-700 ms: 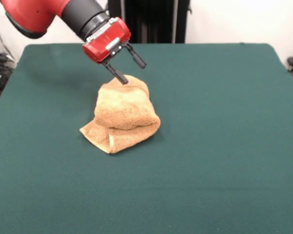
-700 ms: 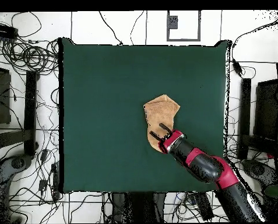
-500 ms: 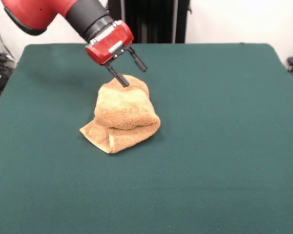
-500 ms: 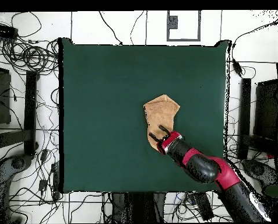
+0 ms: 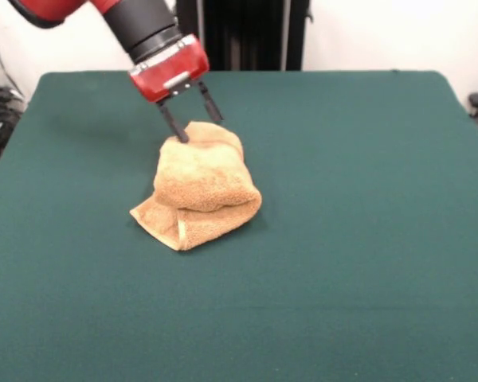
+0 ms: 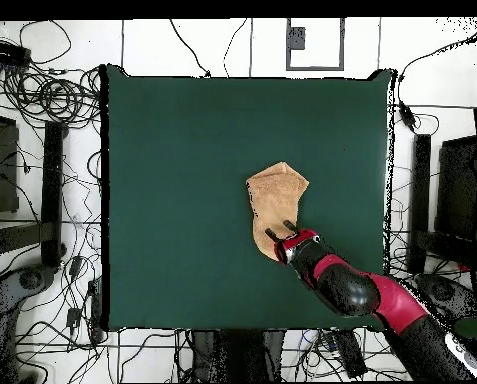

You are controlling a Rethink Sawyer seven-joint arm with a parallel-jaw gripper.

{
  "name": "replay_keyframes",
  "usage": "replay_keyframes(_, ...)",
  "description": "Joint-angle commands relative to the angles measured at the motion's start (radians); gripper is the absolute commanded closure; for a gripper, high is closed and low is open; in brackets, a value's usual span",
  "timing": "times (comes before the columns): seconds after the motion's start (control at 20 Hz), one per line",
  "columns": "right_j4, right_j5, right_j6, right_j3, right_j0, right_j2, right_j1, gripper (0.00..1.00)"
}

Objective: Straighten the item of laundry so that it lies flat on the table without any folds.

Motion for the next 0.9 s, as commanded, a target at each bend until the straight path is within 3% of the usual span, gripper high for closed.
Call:
replay_keyframes(0.05, 0.070, 0.114, 0.144, -0.148, 0.007, -0.136, -0.003, 0.00)
replay_keyframes(0.6, 0.108, 0.360, -0.044, -0.274, -0.059, -0.108, 0.034, 0.00)
replay_keyframes(0.75, 0.092, 0.404, -0.128, -0.364, -0.085, -0.086, 0.123, 0.00)
replay_keyframes(0.9, 0.062, 0.360, -0.170, -0.427, -0.121, -0.052, 0.233, 0.00)
